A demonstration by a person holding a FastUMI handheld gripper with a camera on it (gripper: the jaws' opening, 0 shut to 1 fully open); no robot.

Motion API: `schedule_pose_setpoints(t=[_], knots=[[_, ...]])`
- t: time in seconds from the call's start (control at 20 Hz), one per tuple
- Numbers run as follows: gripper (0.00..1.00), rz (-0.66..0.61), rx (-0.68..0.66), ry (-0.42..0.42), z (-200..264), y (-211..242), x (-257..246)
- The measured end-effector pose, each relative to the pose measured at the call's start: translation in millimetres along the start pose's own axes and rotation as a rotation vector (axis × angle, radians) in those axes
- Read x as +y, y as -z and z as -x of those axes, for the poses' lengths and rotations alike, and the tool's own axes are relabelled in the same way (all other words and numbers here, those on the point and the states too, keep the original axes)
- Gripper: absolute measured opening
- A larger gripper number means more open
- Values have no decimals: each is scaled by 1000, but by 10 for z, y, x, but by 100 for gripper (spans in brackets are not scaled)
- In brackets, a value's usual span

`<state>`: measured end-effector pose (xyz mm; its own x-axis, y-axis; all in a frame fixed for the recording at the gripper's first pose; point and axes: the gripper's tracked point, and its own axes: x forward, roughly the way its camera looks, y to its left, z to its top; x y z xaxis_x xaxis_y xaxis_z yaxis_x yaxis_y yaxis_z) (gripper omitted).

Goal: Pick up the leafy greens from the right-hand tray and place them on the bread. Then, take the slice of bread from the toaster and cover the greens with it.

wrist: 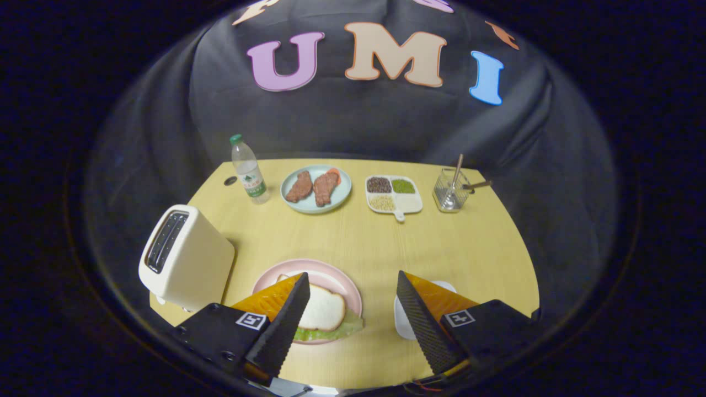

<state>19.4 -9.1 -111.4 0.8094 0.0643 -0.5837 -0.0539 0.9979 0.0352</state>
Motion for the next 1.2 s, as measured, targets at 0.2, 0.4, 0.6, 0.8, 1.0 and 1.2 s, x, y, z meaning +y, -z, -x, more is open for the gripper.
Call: schedule_pose_setpoints(t=[0.2, 0.4, 0.6, 0.8, 1.0, 1.2], knots=[[100, -25, -227, -3, 121, -548, -24], [100, 1, -351, 18, 245, -795, -67], [100, 18, -509, -1, 470, -1085, 33], [100, 26, -576, -52, 632, -1146, 240], [100, 18, -589, -70, 720, -1144, 304], [100, 9, -605, -70, 829, -1133, 308]])
